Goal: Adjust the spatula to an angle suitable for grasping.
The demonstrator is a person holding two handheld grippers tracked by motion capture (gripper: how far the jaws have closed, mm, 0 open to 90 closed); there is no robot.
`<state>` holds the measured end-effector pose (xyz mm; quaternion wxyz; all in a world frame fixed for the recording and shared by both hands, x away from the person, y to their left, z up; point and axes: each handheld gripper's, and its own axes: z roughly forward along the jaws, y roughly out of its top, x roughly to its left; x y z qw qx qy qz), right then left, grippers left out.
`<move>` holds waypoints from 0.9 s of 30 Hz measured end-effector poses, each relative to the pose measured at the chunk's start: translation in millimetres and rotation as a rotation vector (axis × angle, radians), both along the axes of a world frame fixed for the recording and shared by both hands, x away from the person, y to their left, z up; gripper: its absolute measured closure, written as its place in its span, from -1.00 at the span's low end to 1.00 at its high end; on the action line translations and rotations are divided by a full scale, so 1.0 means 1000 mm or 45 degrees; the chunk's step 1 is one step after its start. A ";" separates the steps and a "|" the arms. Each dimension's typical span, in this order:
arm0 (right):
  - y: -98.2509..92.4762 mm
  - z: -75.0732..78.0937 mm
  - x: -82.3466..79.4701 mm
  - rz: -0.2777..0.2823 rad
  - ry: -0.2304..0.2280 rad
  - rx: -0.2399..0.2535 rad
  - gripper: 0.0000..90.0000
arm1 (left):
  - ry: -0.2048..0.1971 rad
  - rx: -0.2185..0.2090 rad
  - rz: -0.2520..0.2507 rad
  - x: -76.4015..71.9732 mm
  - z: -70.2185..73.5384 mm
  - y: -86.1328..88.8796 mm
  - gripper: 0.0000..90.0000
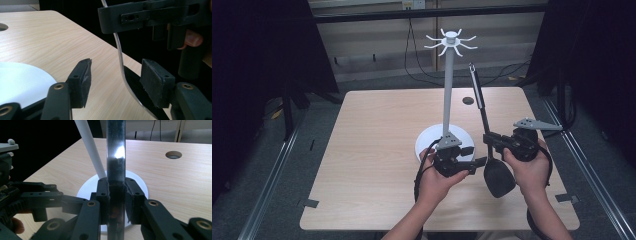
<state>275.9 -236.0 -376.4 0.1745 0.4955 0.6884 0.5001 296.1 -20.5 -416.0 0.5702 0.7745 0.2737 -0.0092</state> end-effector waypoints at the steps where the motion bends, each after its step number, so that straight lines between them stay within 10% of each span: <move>1: 0.000 0.000 0.000 -0.003 0.000 0.002 0.69 | 0.006 0.001 0.006 0.001 0.000 -0.002 -0.03; 27: 0.001 0.003 -0.005 -0.026 -0.038 0.061 0.69 | 0.117 -0.126 0.026 0.011 0.001 -0.025 0.94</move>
